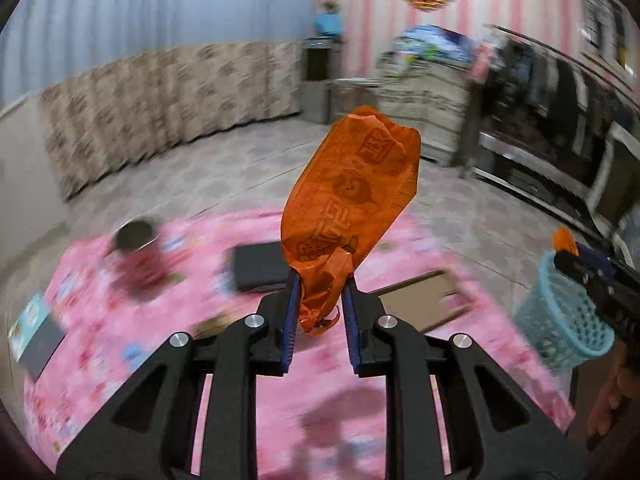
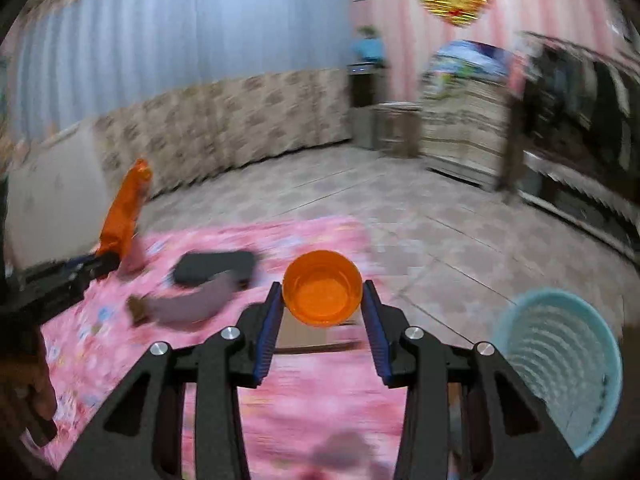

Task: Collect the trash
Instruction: 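Carry the mesh bag and orange cup with both grippers over the wastebasket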

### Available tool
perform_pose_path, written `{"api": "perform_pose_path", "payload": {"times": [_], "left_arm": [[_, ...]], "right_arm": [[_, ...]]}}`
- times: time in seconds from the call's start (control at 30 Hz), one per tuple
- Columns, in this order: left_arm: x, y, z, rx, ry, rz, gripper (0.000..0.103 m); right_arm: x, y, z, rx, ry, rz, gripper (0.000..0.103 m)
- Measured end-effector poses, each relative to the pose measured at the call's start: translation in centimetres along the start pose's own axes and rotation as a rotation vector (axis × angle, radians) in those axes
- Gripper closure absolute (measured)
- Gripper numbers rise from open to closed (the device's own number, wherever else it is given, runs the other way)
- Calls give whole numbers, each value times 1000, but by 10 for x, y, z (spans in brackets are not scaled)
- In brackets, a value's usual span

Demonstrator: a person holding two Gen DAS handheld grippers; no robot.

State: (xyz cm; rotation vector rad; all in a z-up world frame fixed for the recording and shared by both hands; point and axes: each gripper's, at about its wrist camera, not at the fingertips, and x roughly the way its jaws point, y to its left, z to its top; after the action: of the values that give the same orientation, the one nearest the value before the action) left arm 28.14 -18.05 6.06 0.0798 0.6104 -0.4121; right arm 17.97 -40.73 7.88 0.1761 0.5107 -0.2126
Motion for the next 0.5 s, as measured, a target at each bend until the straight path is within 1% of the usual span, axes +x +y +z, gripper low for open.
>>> {"api": "perform_pose_path", "payload": {"times": [0.03,0.1,0.13,0.2,0.23,0.27,0.3,0.4,0.5], "left_arm": [[5,-32,7,34,-4,-36,84],[13,-82,15,82,-3,-90,84],[17,-105,15,102,0,-118,84],[25,-142,17,129,9,-166,84],[30,-168,17,152,17,-200,84],[32,-183,15,167,19,-217,84],[36,-200,13,188,23,-238,84],[48,-245,2,244,41,-289,84],[59,-269,-11,254,78,-316,84]], "right_arm": [[-8,-31,3,29,-13,-56,63],[-18,-69,4,37,-30,-148,63],[-26,-93,3,13,-35,-235,63],[-32,-129,0,40,-7,-334,63],[-37,-148,-4,75,-4,-356,63],[-43,-168,-8,121,2,-375,63],[-46,-180,-11,149,8,-388,63],[-51,-199,-17,213,11,-381,63],[-49,-197,-20,206,17,-375,63]]}}
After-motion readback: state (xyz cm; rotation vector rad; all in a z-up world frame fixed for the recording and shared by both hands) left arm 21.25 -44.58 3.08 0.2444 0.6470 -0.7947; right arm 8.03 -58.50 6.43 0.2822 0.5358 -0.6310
